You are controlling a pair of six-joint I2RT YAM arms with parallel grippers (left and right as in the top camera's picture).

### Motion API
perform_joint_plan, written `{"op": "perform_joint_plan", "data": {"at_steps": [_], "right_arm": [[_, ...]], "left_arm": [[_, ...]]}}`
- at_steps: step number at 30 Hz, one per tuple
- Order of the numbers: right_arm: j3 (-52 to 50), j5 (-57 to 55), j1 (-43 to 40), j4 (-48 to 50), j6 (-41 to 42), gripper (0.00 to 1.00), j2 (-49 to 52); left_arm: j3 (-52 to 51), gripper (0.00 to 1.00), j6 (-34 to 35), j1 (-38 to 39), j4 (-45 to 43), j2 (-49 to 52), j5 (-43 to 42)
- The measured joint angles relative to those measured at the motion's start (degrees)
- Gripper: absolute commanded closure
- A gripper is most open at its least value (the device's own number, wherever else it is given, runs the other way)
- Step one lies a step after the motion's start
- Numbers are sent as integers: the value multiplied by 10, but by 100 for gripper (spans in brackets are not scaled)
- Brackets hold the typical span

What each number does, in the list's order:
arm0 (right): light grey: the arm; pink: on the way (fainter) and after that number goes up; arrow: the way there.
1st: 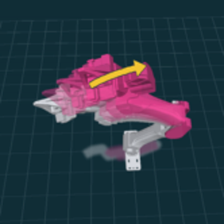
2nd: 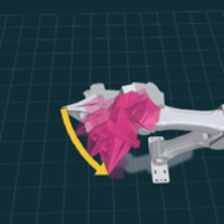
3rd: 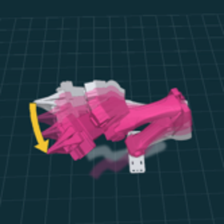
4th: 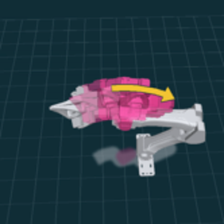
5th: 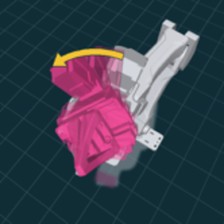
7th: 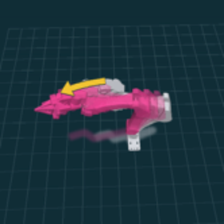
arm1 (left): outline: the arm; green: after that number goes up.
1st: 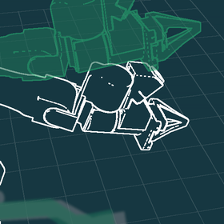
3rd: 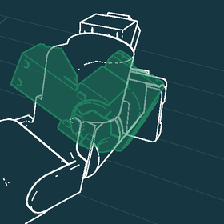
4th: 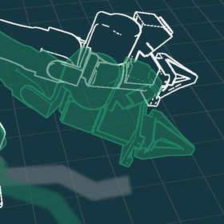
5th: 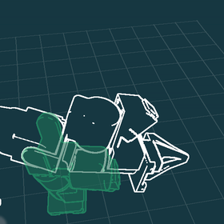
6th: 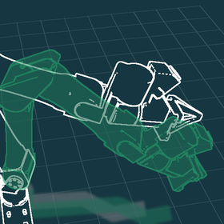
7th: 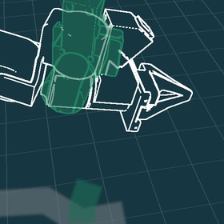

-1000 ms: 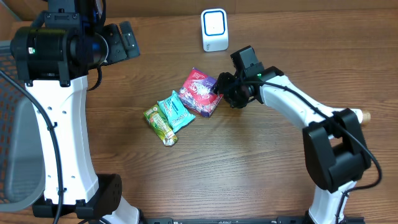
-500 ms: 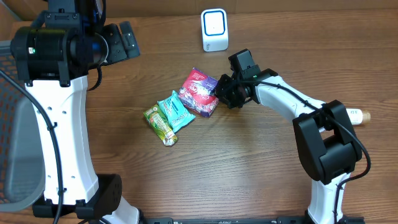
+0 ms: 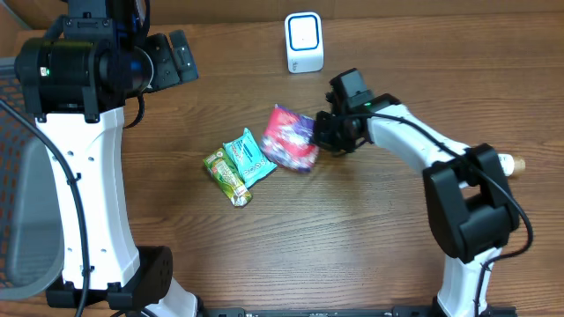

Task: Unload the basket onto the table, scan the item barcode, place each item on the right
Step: 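Lift the red bag and hold it up to the white scanner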

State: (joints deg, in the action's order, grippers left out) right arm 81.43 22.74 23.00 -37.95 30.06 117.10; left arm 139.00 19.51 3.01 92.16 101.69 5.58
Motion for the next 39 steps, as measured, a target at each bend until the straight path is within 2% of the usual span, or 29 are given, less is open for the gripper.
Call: {"op": "perform_joint_plan", "data": {"at_steps": [5, 9, 14, 21, 22, 23, 24, 25, 27, 32, 39], "right_arm": [[-2, -9, -53, -104, -139, 96, -57], [-2, -40, -94, -143, -229, 93, -108], [-2, -69, -112, -147, -278, 92, -122], [-2, -78, -112, -157, -290, 92, -122], [-2, -79, -112, -158, -290, 83, -122], [-2, -80, -112, -160, -289, 47, -122], [-2, -80, -112, -161, -287, 36, -122], [-2, -80, -112, -161, -287, 31, -122], [-2, -80, -112, -161, -286, 28, -122], [5, -88, -112, -179, -288, 28, -121], [126, -176, -60, -254, -253, 27, -121]], "left_arm": [[0, 1, 0, 0, 0, 0, 0], [0, 0, 0, 0, 0, 0, 0], [0, 0, 0, 0, 0, 0, 0], [0, 0, 0, 0, 0, 0, 0], [0, 0, 0, 0, 0, 0, 0], [0, 1, 0, 0, 0, 0, 0], [0, 0, 0, 0, 0, 0, 0], [0, 0, 0, 0, 0, 0, 0], [0, 0, 0, 0, 0, 0, 0], [0, 1, 0, 0, 0, 0, 0], [0, 1, 0, 0, 0, 0, 0]]}}
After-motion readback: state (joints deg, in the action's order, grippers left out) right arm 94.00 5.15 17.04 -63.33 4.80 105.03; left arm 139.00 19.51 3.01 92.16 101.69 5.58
